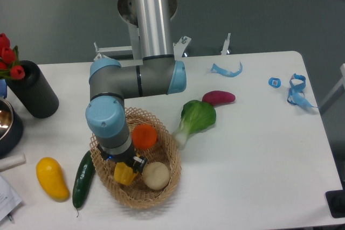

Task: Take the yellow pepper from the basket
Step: 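Lift the yellow pepper out of the basket and raise it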

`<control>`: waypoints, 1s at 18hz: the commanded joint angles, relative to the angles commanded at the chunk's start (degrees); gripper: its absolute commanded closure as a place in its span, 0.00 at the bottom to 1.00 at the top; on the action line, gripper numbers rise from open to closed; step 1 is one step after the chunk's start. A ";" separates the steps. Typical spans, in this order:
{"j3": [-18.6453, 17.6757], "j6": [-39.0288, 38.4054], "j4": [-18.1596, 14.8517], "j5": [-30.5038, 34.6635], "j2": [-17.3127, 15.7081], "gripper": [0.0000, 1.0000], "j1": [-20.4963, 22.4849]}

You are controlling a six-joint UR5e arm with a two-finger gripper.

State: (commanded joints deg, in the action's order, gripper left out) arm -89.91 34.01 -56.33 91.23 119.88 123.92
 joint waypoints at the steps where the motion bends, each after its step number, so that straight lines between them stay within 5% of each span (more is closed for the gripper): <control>1: 0.00 0.00 -0.09 -0.79 -0.35 0.45 0.44; 18: 0.27 6.41 -0.09 -0.98 -6.15 0.45 10.81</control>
State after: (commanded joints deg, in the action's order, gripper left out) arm -89.65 40.43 -56.43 90.26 113.73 134.73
